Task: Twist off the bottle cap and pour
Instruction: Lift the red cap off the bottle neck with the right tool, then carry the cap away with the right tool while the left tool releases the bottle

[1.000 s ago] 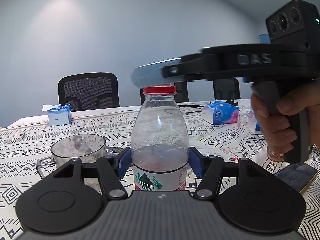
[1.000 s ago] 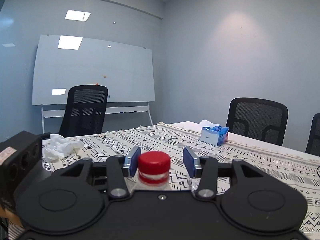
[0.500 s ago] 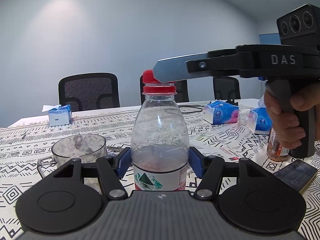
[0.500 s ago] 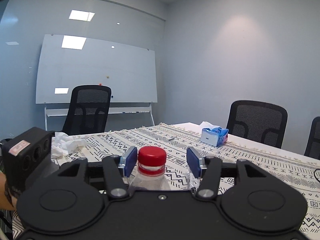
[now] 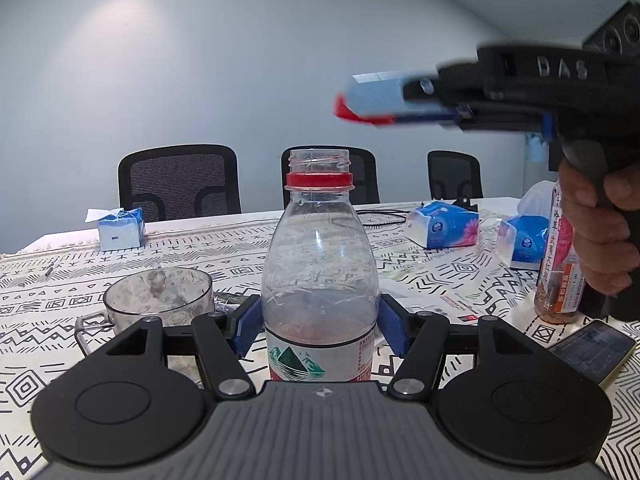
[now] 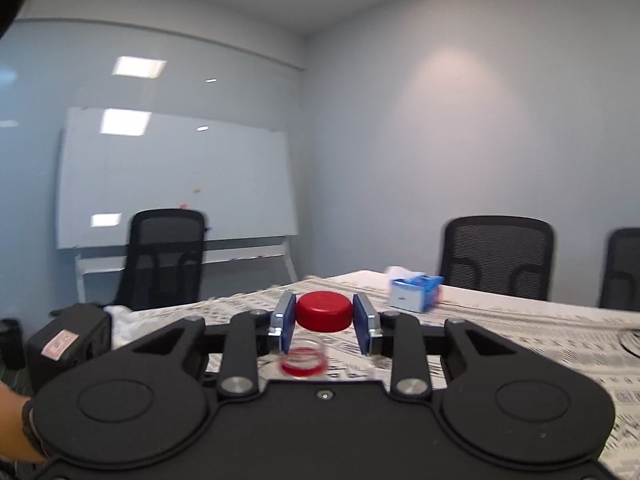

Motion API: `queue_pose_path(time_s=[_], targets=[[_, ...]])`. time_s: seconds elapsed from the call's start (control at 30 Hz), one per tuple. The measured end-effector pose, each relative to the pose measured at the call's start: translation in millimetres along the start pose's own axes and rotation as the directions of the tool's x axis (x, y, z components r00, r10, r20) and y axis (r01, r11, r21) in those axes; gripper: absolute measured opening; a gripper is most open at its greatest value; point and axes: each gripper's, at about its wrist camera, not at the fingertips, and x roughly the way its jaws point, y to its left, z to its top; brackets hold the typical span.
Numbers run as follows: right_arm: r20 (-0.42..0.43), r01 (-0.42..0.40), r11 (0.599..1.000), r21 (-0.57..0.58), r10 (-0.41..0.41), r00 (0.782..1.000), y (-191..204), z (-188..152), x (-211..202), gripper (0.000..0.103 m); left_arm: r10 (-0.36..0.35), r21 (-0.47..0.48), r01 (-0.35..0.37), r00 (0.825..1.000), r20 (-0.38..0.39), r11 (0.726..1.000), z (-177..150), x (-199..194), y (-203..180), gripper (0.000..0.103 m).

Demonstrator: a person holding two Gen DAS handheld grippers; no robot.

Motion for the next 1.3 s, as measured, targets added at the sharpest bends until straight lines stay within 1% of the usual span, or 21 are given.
queue_pose_path(time_s=[0.03,0.07,0.13,0.2,0.27,0.3,0.33,0.37,0.47,0.53,0.63,0.73,0.77,0.8,0.93,1.0,1.1,1.17,1.2,1.23,1.3], targets=[[-0.025,0.055,0.998,0.033,-0.054,0.998,-3,-7,1,0.033,-0.002,0.000,0.002,1.000,-0.002,1.000,1,0,0,0.059],[-0.059,0.120,0.991,0.063,-0.116,0.991,-6,-15,2,0.033,-0.001,-0.005,0.001,1.000,-0.006,1.000,1,-1,1,0.059],[-0.124,0.240,0.965,0.109,-0.227,0.966,-11,-31,6,0.033,0.000,-0.013,0.000,1.000,-0.010,1.000,2,-2,1,0.060],[-0.208,0.365,0.920,0.142,-0.333,0.920,-12,-54,16,0.033,0.003,-0.014,-0.003,1.000,-0.011,1.000,3,-4,2,0.060],[-0.254,0.430,0.891,0.145,-0.387,0.886,-10,-69,23,0.033,0.004,-0.013,-0.004,1.000,0.000,1.000,4,-7,2,0.061],[-0.284,0.466,0.875,0.130,-0.417,0.863,-7,-77,29,0.033,0.002,-0.013,-0.002,1.000,0.007,1.000,5,-9,2,0.065],[-0.302,0.482,0.867,0.124,-0.430,0.851,-4,-83,32,0.033,0.002,-0.013,-0.001,1.000,0.013,1.000,6,-11,2,0.067],[-0.319,0.489,0.862,0.131,-0.431,0.844,-2,-88,35,0.033,0.007,-0.013,-0.007,1.000,0.018,1.000,7,-14,1,0.070],[-0.366,0.508,0.853,0.119,-0.438,0.821,5,-98,43,0.033,0.016,-0.020,-0.016,0.999,0.030,1.000,9,-22,0,0.071],[-0.396,0.530,0.844,0.080,-0.461,0.794,9,-104,49,0.034,0.025,-0.036,-0.024,0.999,0.036,0.999,9,-28,0,0.071],[-0.412,0.545,0.835,0.074,-0.472,0.780,9,-104,51,0.034,0.042,-0.062,-0.040,0.998,0.039,0.997,10,-38,0,0.072],[-0.441,0.548,0.832,0.083,-0.462,0.769,5,-107,55,0.035,0.069,-0.098,-0.063,0.996,0.052,0.993,12,-51,4,0.075],[-0.450,0.547,0.833,0.086,-0.458,0.767,4,-108,57,0.035,0.082,-0.112,-0.075,0.995,0.058,0.991,13,-57,6,0.079],[-0.459,0.547,0.833,0.087,-0.453,0.764,3,-108,58,0.035,0.094,-0.121,-0.086,0.993,0.066,0.989,14,-62,8,0.080],[-0.480,0.554,0.828,0.087,-0.453,0.751,1,-109,61,0.036,0.154,-0.153,-0.141,0.985,0.083,0.978,15,-80,17,0.081],[-0.482,0.555,0.828,0.080,-0.455,0.749,2,-109,62,0.036,0.183,-0.171,-0.167,0.980,0.082,0.971,15,-86,23,0.084],[-0.469,0.558,0.826,0.082,-0.462,0.753,3,-109,61,0.036,0.236,-0.205,-0.218,0.969,0.070,0.954,13,-94,34,0.086],[-0.447,0.563,0.822,0.088,-0.472,0.760,4,-107,57,0.041,0.265,-0.220,-0.247,0.963,0.055,0.944,12,-95,42,0.087],[-0.437,0.564,0.820,0.096,-0.474,0.764,4,-106,54,0.047,0.277,-0.227,-0.260,0.960,0.046,0.938,11,-96,46,0.088],[-0.432,0.563,0.820,0.105,-0.473,0.768,5,-106,52,0.049,0.290,-0.233,-0.275,0.956,0.034,0.933,11,-96,49,0.088],[-0.414,0.556,0.821,0.133,-0.463,0.783,8,-104,45,0.051,0.323,-0.244,-0.312,0.946,0.006,0.918,10,-95,58,0.093]])
